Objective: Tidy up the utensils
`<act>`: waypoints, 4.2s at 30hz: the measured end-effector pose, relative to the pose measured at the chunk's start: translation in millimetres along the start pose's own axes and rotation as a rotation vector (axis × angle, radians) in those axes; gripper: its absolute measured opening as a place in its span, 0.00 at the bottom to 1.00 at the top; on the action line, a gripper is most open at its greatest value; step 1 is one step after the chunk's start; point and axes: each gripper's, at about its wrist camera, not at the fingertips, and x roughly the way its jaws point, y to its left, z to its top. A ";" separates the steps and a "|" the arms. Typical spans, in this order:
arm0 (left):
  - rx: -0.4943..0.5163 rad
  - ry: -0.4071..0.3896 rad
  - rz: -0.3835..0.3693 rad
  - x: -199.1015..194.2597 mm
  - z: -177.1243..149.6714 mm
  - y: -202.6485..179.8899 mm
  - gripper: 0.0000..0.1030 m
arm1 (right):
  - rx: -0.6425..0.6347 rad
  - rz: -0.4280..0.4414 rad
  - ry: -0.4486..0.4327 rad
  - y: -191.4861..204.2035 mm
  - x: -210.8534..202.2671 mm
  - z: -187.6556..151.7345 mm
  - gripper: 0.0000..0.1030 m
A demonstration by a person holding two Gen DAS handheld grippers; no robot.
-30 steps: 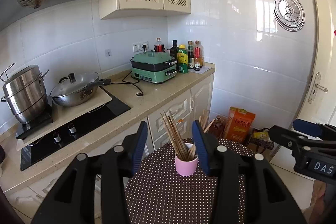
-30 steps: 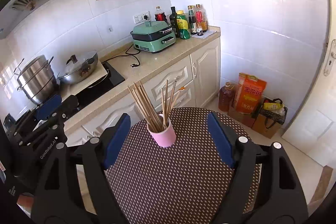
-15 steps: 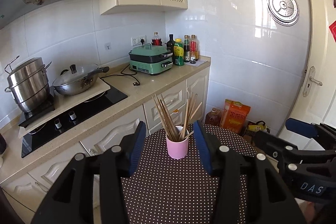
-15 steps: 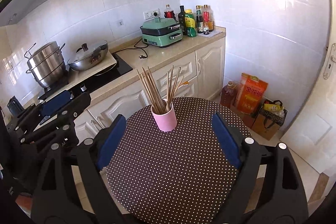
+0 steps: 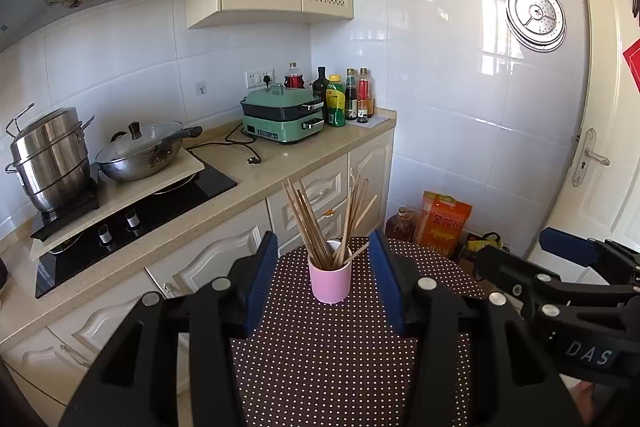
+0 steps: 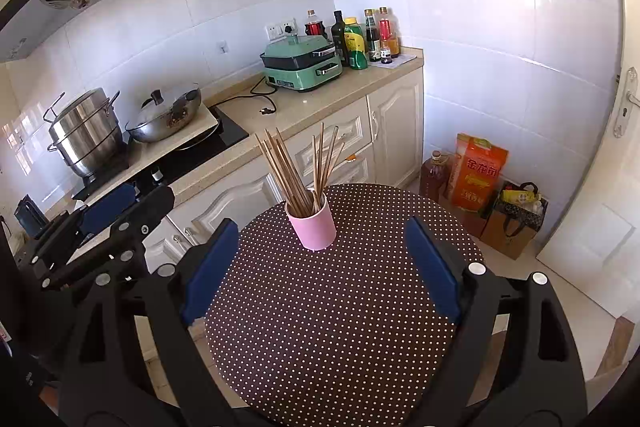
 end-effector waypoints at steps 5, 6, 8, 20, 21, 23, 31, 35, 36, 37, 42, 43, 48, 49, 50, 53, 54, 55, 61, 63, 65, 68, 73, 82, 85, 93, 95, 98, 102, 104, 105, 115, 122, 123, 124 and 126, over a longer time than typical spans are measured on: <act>-0.004 0.002 -0.003 1.1 -1.0 0.1 0.46 | 0.007 -0.004 0.002 -0.3 1.4 -0.5 0.82; -0.005 0.001 -0.004 1.0 -1.0 0.1 0.46 | 0.009 -0.004 0.005 -0.2 2.0 -0.6 0.82; -0.004 0.001 -0.004 1.5 -1.1 0.1 0.46 | 0.011 -0.006 0.009 -0.6 2.4 -0.9 0.82; -0.006 0.003 -0.006 3.3 -2.1 1.2 0.52 | 0.011 -0.003 0.002 -4.8 2.2 -3.0 0.82; -0.002 0.003 -0.002 3.4 -2.6 0.8 0.52 | 0.011 -0.005 0.002 -4.6 2.4 -3.2 0.82; 0.000 -0.001 0.000 2.2 -3.2 0.8 0.52 | 0.011 -0.003 0.001 -4.0 2.7 -3.4 0.82; 0.001 0.003 -0.001 1.0 -3.8 0.6 0.52 | 0.018 0.001 0.010 -2.2 4.1 -5.6 0.82; 0.004 0.006 -0.003 0.4 -4.7 0.9 0.52 | 0.018 -0.005 0.010 -0.8 2.9 -6.7 0.82; 0.004 0.006 -0.002 0.5 -4.8 0.9 0.52 | 0.019 -0.004 0.012 -1.3 3.2 -6.2 0.82; 0.005 0.006 -0.002 0.1 -4.9 0.6 0.52 | 0.022 -0.003 0.014 -1.3 3.2 -6.6 0.82; 0.006 0.008 -0.002 0.4 -4.9 -0.3 0.52 | 0.030 -0.002 0.018 -2.5 4.0 -7.8 0.82; 0.007 0.008 -0.003 0.5 -4.6 -0.3 0.52 | 0.030 -0.003 0.019 -2.5 4.3 -7.6 0.82; 0.008 0.010 0.001 2.2 -4.0 0.1 0.52 | 0.032 -0.003 0.023 -2.3 5.0 -7.7 0.82; 0.007 0.011 0.000 2.6 -4.0 0.3 0.52 | 0.033 -0.002 0.023 -2.0 5.1 -7.9 0.82; 0.007 0.012 0.000 3.6 -4.0 0.3 0.52 | 0.034 -0.001 0.025 -2.4 5.6 -7.8 0.82; 0.007 0.014 0.001 5.2 -3.7 0.7 0.52 | 0.036 -0.001 0.029 -4.2 7.2 -7.9 0.82; 0.006 0.014 0.001 5.5 -3.7 0.9 0.52 | 0.037 -0.001 0.030 -4.2 7.2 -7.8 0.82; 0.006 0.014 0.000 5.8 -3.5 1.0 0.52 | 0.036 0.000 0.030 -4.3 7.3 -7.7 0.82; 0.003 0.017 -0.003 6.2 -3.9 1.2 0.52 | 0.039 0.001 0.034 -5.0 9.8 -9.1 0.82; 0.002 0.019 -0.003 7.5 -4.4 2.0 0.52 | 0.041 0.001 0.038 -5.2 11.1 -10.0 0.82; 0.001 0.019 -0.004 8.0 -4.6 2.4 0.52 | 0.042 0.000 0.040 -5.6 11.8 -10.2 0.82; 0.000 0.020 -0.005 8.9 -5.1 2.1 0.52 | 0.042 0.000 0.042 -5.8 12.6 -10.2 0.82; -0.001 0.018 -0.004 11.0 -5.2 2.8 0.52 | 0.046 0.000 0.044 -5.3 14.0 -9.9 0.82; 0.000 0.021 0.003 12.4 -6.2 2.6 0.52 | 0.048 -0.005 0.052 -4.3 16.1 -13.1 0.82; -0.002 0.019 0.007 12.3 -6.8 3.5 0.52 | 0.049 -0.005 0.054 -3.5 16.8 -12.2 0.82; 0.002 0.024 0.014 13.1 -7.8 4.2 0.52 | 0.054 -0.009 0.069 -3.2 19.8 -11.0 0.82; 0.001 0.024 0.013 13.4 -7.6 4.9 0.52 | 0.055 -0.010 0.069 -2.9 19.2 -11.0 0.82; 0.002 0.023 0.011 13.0 -7.6 5.2 0.52 | 0.056 -0.009 0.071 -3.2 19.1 -11.0 0.82; 0.001 0.025 0.010 13.3 -7.3 5.4 0.52 | 0.057 -0.011 0.074 -2.3 20.3 -9.8 0.82; 0.001 0.026 0.010 13.5 -7.3 5.8 0.52 | 0.058 -0.010 0.077 -2.3 20.2 -10.3 0.82; 0.000 0.026 0.010 13.5 -7.2 5.7 0.52 | 0.060 -0.010 0.078 -2.5 20.5 -9.7 0.82; 0.000 0.030 0.011 14.9 -8.4 6.1 0.52 | 0.064 -0.011 0.088 -1.6 22.6 -9.4 0.82; 0.001 0.030 0.007 15.3 -8.0 6.6 0.52 | 0.069 -0.010 0.094 -1.9 23.6 -9.4 0.82; 0.001 0.030 0.007 15.7 -8.1 6.8 0.52 | 0.068 -0.010 0.095 -2.1 23.6 -9.4 0.82; 0.001 0.031 0.007 15.8 -7.9 6.8 0.52 | 0.069 -0.010 0.095 -2.2 23.5 -9.5 0.82; 0.000 0.032 0.006 16.2 -8.0 7.4 0.52 | 0.070 -0.011 0.096 -0.5 24.7 -8.8 0.82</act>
